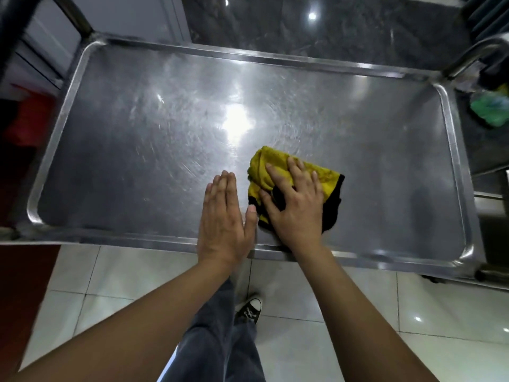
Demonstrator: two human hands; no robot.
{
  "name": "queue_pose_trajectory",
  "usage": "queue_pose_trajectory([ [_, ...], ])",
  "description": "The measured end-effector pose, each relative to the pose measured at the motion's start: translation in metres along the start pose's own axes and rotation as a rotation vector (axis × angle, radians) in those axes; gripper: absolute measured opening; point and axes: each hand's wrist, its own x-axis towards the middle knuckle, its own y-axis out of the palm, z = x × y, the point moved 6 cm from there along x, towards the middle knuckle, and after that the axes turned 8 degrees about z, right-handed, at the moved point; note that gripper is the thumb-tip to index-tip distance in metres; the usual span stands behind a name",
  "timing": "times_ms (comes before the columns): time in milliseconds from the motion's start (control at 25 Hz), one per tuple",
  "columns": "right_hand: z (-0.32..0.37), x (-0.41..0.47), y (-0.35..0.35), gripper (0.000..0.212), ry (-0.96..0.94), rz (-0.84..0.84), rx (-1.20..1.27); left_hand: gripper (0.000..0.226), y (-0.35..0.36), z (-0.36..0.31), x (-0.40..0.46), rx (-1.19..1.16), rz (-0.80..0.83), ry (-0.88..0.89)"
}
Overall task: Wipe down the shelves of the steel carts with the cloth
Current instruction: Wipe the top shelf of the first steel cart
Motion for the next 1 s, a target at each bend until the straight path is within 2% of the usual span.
queue_pose_trajectory([
  [240,-0.021,0.118,-0.01,0.057,0.148,0.07,-0.072,0.07,0.005,-0.001,0.002,0.035,-0.002,0.005],
  [320,-0.017,0.106,-0.006,0.056,0.137,0.037,-0.043,0.07,0.004,0.002,0.005,0.033,0.006,0.001],
  [480,0.007,0.009,0.003,0.053,0.015,0.0,-0.043,0.065,-0.002,0.001,0.002,0.046,0.025,-0.006],
  [640,0.005,0.0,0.003,0.053,0.041,0.006,-0.043,0.043,-0.018,-0.001,0.028,0.062,-0.078,0.015],
  [760,0.008,0.008,0.004,0.051,-0.003,-0.042,-0.045,0.06,-0.011,0.004,0.043,0.1,-0.016,0.033],
  [840,0.001,0.034,0.002,0.051,0.071,-0.091,-0.028,0.062,-0.003,0.01,0.045,0.124,-0.024,0.041],
  [920,-0.011,0.077,-0.002,0.051,0.233,-0.128,-0.007,0.062,0.002,0.011,0.045,0.127,-0.044,0.047],
  [1000,-0.016,0.129,-0.005,0.052,0.331,-0.103,0.012,0.06,0.004,0.008,0.047,0.155,-0.049,0.074],
])
